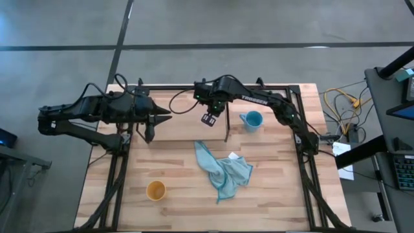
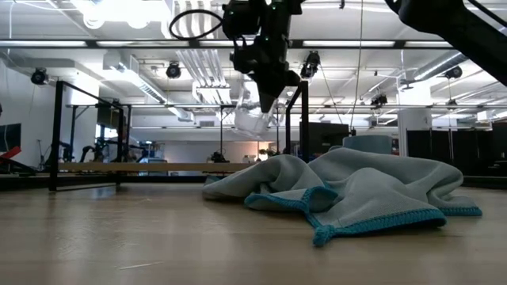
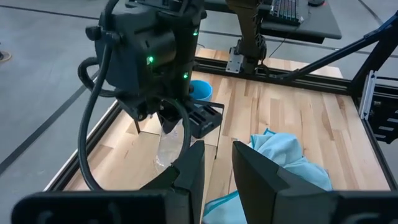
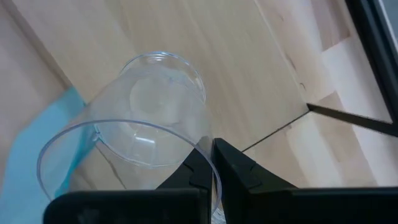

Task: Stack small to large cups/mugs on shelf
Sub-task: Put the transparent cup on the shelf

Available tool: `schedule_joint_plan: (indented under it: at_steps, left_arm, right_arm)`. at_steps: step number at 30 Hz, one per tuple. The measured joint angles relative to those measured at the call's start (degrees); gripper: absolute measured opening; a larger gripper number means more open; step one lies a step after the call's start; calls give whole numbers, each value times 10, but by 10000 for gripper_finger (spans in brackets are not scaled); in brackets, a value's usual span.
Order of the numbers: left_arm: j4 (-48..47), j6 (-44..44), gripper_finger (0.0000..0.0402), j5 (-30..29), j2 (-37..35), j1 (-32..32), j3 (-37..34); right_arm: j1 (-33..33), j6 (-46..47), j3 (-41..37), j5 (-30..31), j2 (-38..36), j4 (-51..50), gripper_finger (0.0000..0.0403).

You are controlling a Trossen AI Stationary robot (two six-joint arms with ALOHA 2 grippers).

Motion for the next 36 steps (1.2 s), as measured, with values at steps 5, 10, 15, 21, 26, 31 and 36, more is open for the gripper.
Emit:
schedule_joint_plan:
  at_steps: [5, 10, 15, 21, 26, 31, 36]
  left_arm:
    - [0, 0, 68, 0, -1, 0, 0]
    - [1, 0, 68, 0, -1, 0, 0]
    - [1, 0, 68, 0, 1, 0, -1]
    - [1, 0, 68, 0, 2, 0, -1]
    - [1, 0, 68, 0, 3, 0, -1]
    - [1, 0, 68, 0, 3, 0, -1]
    - [1, 0, 68, 0, 3, 0, -1]
  right_arm:
    - [-3, 17, 0, 1, 13, -17, 9]
    - [-3, 19, 0, 1, 26, -45, 9]
    - [-3, 19, 0, 1, 35, -49, 9]
    - [-3, 19, 0, 1, 35, -49, 9]
    - [-3, 15, 0, 1, 35, -50, 9]
    - [-3, 7, 0, 1, 35, -49, 14]
    - [-3, 7, 0, 1, 35, -43, 22]
